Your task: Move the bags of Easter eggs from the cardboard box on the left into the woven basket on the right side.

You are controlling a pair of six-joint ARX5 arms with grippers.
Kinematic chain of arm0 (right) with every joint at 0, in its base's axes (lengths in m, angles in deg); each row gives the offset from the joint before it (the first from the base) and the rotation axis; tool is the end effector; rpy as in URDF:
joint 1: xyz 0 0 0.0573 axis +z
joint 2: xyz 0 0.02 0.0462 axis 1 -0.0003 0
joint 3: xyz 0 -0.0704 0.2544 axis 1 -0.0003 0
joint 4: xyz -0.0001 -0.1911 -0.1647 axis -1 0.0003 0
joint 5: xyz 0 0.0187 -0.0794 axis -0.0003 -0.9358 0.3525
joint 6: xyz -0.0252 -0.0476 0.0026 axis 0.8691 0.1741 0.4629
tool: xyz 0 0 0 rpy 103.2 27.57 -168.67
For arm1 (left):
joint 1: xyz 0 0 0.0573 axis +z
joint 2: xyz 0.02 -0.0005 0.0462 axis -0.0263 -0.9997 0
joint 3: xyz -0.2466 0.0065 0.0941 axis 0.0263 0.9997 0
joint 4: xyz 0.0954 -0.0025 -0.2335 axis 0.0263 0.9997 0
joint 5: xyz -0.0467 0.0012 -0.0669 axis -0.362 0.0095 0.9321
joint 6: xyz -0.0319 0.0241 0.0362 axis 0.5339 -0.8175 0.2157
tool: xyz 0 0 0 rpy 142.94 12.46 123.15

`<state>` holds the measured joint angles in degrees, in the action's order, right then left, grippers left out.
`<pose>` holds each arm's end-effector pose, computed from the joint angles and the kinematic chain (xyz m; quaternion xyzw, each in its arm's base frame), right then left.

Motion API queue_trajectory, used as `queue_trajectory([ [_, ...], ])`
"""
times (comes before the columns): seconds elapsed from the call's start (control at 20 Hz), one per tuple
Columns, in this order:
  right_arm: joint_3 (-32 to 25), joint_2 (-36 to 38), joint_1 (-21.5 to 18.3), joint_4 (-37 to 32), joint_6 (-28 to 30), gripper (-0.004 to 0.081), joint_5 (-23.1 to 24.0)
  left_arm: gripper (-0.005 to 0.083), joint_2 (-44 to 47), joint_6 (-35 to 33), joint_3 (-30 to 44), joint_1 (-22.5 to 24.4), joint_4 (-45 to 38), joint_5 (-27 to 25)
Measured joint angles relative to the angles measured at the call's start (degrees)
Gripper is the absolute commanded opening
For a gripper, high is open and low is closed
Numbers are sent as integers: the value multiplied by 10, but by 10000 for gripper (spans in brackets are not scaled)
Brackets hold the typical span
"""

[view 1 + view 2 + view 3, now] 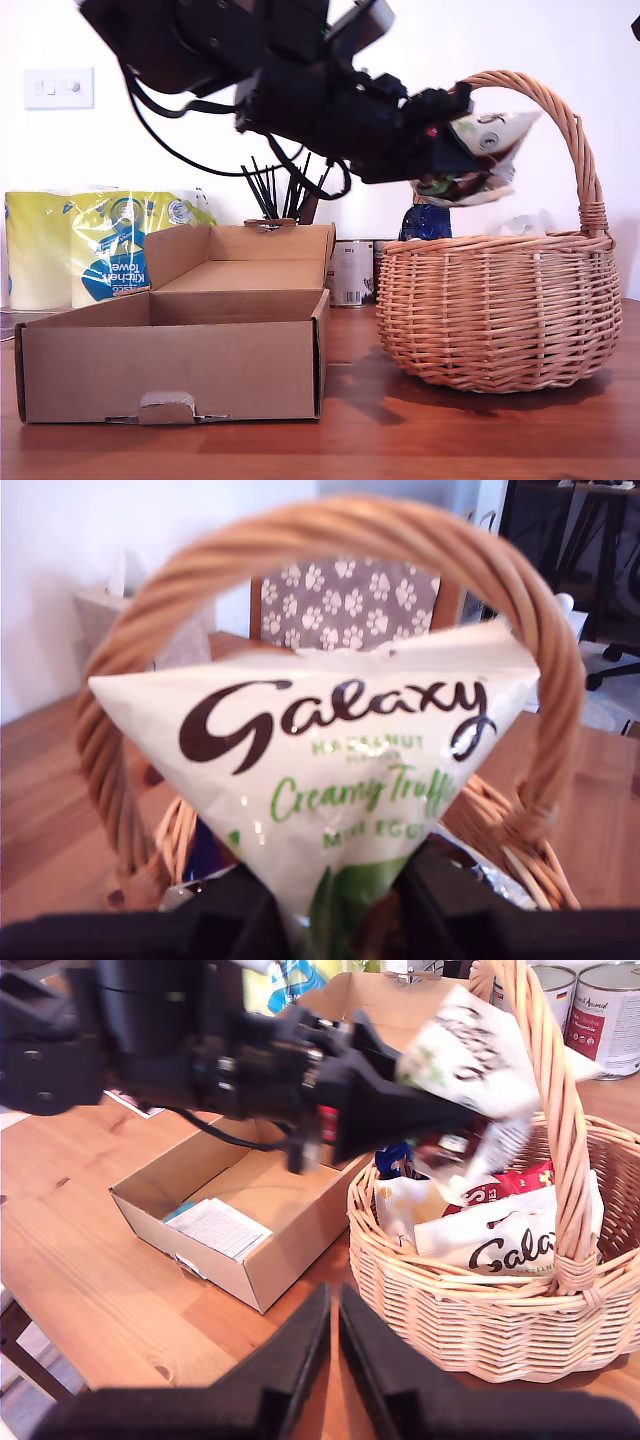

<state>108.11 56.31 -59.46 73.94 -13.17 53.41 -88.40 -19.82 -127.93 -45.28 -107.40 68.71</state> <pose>0.0742 0.0478 0.2601 -0.0119 0.1794 0.3117 0.9330 0.2841 -0.3135 0.2137 0.0287 0.0988 -0.5128 0.8523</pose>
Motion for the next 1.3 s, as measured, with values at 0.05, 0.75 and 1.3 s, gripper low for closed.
queue_trajectory([
  [0.05, 0, 0, 0, 0, 0, -12, 0, 74, -9, 0, -8, -2, 10, 0],
  [0.75, 0, 0, 0, -1, 0, -12, 0, 551, -45, -15, -63, -12, 128, 0],
  [1.3, 0, 0, 0, -3, 3, -12, 40, 188, 156, -57, -87, -11, 380, 1],
])
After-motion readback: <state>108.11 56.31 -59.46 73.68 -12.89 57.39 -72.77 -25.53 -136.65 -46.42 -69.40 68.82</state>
